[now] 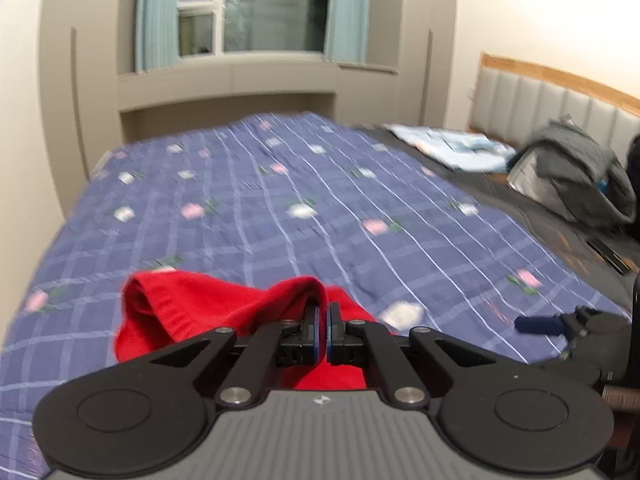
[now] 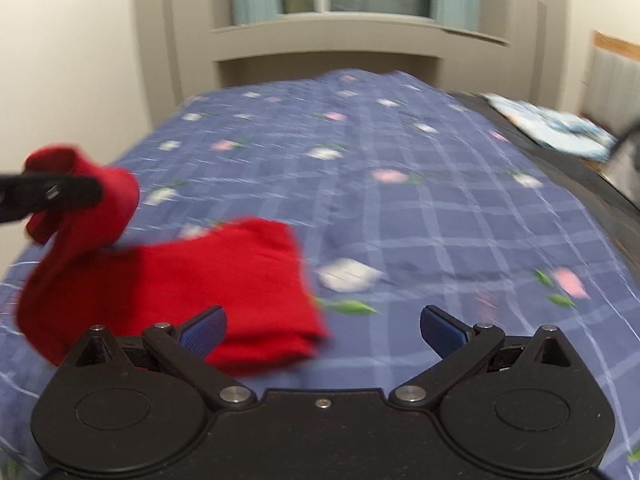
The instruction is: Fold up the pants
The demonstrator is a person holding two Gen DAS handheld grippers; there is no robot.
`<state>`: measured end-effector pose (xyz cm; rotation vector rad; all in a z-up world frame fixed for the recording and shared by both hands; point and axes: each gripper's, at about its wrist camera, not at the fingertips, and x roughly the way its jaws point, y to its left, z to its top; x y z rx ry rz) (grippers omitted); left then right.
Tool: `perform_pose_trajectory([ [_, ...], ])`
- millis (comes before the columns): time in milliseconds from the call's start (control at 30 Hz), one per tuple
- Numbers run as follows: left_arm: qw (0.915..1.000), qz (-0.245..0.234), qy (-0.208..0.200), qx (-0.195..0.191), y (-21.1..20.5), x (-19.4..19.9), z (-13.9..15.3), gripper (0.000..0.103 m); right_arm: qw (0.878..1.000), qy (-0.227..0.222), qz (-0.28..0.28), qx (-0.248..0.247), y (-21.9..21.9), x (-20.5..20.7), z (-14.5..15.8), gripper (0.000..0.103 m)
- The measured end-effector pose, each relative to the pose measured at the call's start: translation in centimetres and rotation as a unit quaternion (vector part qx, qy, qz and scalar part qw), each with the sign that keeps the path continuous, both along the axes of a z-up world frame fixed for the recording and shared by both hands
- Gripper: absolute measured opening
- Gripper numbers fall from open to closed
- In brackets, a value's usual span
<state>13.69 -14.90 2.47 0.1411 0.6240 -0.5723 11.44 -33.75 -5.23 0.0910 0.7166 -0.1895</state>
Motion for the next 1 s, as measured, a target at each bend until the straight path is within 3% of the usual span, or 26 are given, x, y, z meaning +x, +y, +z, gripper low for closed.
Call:
perform_pose_trajectory([
  [267,0.9988,-0.017,0.037,0.029,-1.8,-0.6,-3.3,0.002,0.996,0.025,-0.090,0.012,-6.7,-4.1,-2.9,0.103],
  [667,0.9973,-0.006,0.071,0.019,-1.2,0.0,-3.8,0.007,0.995,0.029,-0.093,0.012,-7.2,-5.4,-3.4,0.103],
  [767,0.9962,-0.005,0.087,0.003,-0.7,0.0,-4.0,0.021,0.996,0.028,-0.089,0.007,-7.0,-5.4,-3.1,0.103],
  [833,0.9951,-0.003,0.098,-0.016,-0.1,0.0,-3.9,0.051,0.996,0.029,-0.088,0.002,-6.9,-5.3,-3.0,0.103],
  [1000,0.9925,0.007,0.107,-0.058,1.9,-1.1,-3.4,0.069,0.997,0.029,-0.078,-0.008,-6.2,-5.1,-2.8,0.103],
])
